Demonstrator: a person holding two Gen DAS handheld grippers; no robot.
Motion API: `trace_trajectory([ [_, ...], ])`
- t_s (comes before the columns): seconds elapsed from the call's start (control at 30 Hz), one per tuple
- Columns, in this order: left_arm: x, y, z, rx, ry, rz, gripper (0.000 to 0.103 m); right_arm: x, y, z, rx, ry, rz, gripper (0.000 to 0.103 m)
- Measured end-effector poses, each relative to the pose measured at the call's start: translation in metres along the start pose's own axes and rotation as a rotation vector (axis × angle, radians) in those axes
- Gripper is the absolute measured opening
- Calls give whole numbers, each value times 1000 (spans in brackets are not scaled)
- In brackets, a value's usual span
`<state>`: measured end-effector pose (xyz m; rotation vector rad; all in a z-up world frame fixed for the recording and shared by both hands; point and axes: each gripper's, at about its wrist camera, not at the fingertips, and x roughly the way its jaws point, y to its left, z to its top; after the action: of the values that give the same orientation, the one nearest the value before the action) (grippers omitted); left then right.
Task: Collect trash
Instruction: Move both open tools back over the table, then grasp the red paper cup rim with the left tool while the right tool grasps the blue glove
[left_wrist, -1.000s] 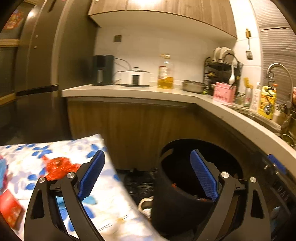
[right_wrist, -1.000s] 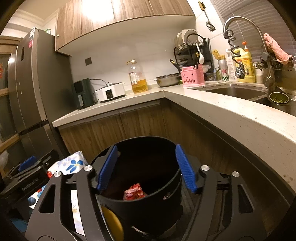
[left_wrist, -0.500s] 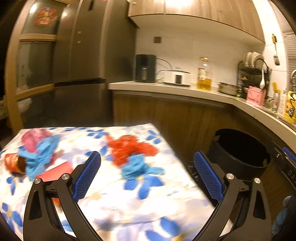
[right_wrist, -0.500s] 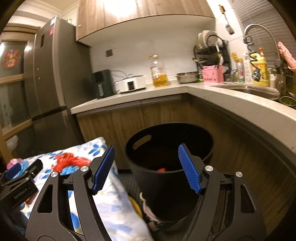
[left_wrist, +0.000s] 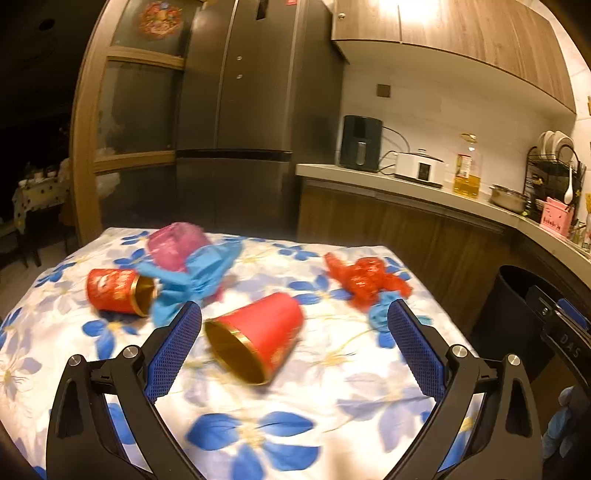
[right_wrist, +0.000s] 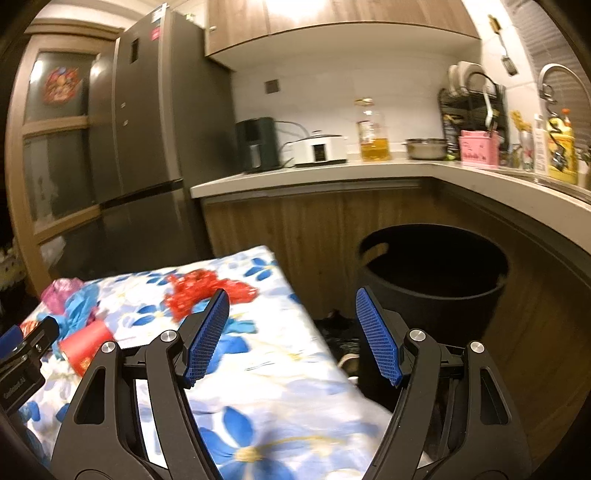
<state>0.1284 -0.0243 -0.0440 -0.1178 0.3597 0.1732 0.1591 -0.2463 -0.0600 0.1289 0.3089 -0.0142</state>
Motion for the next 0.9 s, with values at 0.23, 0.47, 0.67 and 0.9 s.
trace_trajectory([
  [0.23, 5, 28, -11, -24, 33, 22, 96, 9, 42, -12, -41, 19, 58, 71],
  [0.47, 27, 40, -20, -70, 106, -19, 85, 21, 60, -19, -50, 41, 84, 71],
  [0.67, 49, 28, -21, -30, 152, -20, 73, 34, 60, -20, -27, 52, 63, 71],
  [0.9, 73, 22, -27, -23, 239, -65, 36, 57, 65, -19, -36, 71, 50, 71],
])
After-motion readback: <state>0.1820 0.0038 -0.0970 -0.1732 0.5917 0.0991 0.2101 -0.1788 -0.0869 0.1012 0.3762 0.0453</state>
